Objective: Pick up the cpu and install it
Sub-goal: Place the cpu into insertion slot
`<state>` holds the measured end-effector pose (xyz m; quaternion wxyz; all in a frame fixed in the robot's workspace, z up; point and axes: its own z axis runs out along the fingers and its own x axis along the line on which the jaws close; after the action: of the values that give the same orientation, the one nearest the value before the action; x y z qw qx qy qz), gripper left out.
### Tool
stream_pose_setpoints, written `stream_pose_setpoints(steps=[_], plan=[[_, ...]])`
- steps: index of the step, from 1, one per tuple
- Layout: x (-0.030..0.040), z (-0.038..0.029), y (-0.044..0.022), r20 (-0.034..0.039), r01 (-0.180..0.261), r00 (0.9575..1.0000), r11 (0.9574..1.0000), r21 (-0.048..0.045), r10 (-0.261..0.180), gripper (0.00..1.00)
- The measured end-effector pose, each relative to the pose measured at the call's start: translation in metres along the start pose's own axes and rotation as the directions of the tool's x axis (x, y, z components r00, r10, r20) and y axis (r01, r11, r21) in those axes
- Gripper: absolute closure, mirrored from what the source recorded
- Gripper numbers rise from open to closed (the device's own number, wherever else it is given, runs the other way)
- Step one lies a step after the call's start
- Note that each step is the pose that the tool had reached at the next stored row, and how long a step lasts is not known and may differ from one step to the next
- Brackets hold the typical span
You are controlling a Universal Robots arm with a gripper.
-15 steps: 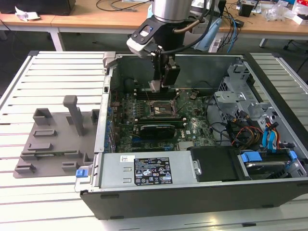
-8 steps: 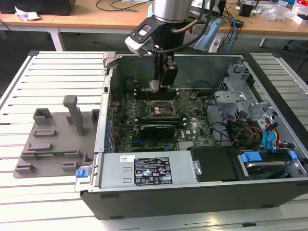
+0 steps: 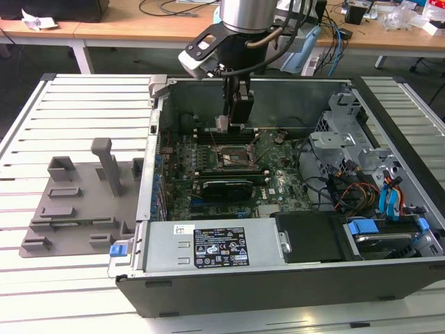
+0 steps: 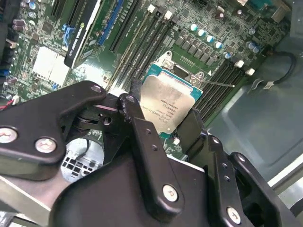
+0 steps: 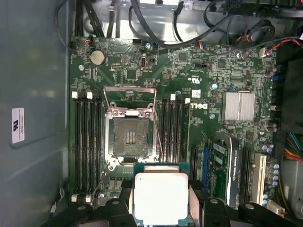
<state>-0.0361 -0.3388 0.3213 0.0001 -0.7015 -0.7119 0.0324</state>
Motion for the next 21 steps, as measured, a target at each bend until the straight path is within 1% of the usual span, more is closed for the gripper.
stream_pose_setpoints(steps=[3,6,8,9,12,13,14,15,16,17,18,19,20,21], plan=[[0.0000,0.0000,0.0000,-0.0010,-0.051,0.9987,0.9987,0.0023,0.051,0.45],[0.0000,0.0001,0.0000,-0.0019,-0.109,0.9940,0.9940,0.0051,0.109,0.45],[0.0000,0.0001,0.0000,-0.0022,-0.123,0.9924,0.9924,0.0058,0.123,0.45],[0.0000,0.0001,0.0000,-0.0027,-0.136,0.9907,0.9907,0.0064,0.136,0.45],[0.0000,0.0001,0.0000,-0.0029,-0.141,0.9900,0.9900,0.0067,0.141,0.45],[-0.0001,0.0001,0.0000,-0.0127,-0.140,0.9900,0.9901,0.0080,0.140,0.45],[0.0000,0.0001,-0.0001,-0.0321,-0.138,0.9899,0.9904,0.0103,0.138,0.45],[0.0000,0.0002,0.0000,-0.0367,-0.113,0.9928,0.9935,0.0097,0.114,0.45],[0.0000,0.0002,-0.0001,-0.0350,-0.072,0.9968,0.9974,0.0077,0.072,0.45],[0.0000,0.0003,-0.0001,-0.0335,-0.040,0.9986,0.9992,0.0061,0.040,0.45],[0.0000,0.0003,-0.0001,-0.0328,-0.027,0.9991,0.9996,0.0055,0.027,0.45],[0.0000,0.0004,-0.0001,-0.0318,-0.004,0.9995,1.0000,0.0045,0.004,0.45],[0.0000,0.0004,-0.0001,-0.0296,0.042,0.9987,0.9991,0.0024,-0.042,0.45],[0.0000,0.0004,-0.0001,-0.0284,0.068,0.9973,0.9977,0.0013,-0.068,0.45]])
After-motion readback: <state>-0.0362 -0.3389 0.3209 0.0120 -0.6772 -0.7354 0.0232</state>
